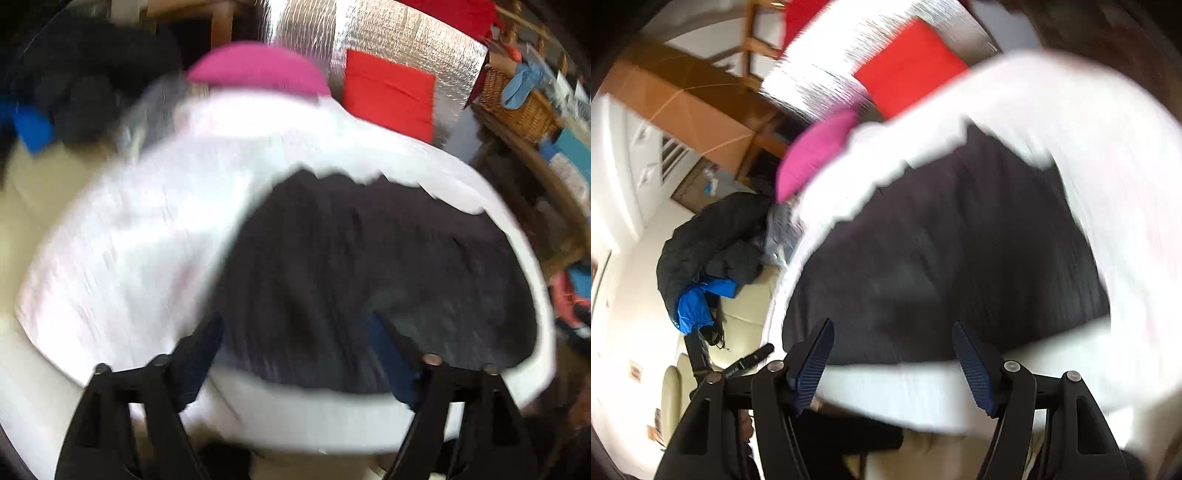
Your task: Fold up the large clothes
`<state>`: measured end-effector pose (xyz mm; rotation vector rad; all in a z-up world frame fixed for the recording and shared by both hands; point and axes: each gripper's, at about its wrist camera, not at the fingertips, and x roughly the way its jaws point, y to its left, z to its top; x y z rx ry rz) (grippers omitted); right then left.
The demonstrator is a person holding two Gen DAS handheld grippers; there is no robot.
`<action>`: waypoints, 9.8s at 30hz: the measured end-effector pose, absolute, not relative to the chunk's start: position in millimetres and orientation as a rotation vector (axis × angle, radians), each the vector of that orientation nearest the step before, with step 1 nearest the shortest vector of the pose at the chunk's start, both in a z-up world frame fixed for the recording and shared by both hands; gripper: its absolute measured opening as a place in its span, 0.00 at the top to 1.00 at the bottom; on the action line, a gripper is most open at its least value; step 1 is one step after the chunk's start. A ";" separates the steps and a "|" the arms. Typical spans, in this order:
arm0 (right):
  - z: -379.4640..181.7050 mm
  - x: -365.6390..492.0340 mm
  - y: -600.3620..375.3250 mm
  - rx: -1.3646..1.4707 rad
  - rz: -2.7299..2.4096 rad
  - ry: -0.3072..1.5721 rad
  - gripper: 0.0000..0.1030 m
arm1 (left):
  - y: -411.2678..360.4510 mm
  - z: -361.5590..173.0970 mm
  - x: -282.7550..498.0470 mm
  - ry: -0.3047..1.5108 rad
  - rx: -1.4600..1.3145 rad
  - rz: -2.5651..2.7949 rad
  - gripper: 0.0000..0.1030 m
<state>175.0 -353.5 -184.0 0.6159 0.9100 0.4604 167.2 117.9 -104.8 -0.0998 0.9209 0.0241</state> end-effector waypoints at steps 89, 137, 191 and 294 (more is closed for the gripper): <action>-230.9 288.6 -423.9 0.670 0.059 0.799 0.21 | 150.8 -165.7 245.3 0.875 -0.113 0.217 0.23; -265.4 451.8 -352.3 0.445 -0.110 0.918 0.78 | 93.9 -195.4 264.0 0.906 0.220 0.193 0.16; -279.3 420.8 -388.1 0.743 0.018 1.033 0.15 | 164.5 -187.2 415.0 1.072 -0.367 0.070 0.35; -260.0 277.8 -425.1 0.688 0.065 0.959 0.48 | 161.3 -191.3 239.0 1.026 -0.394 0.057 0.27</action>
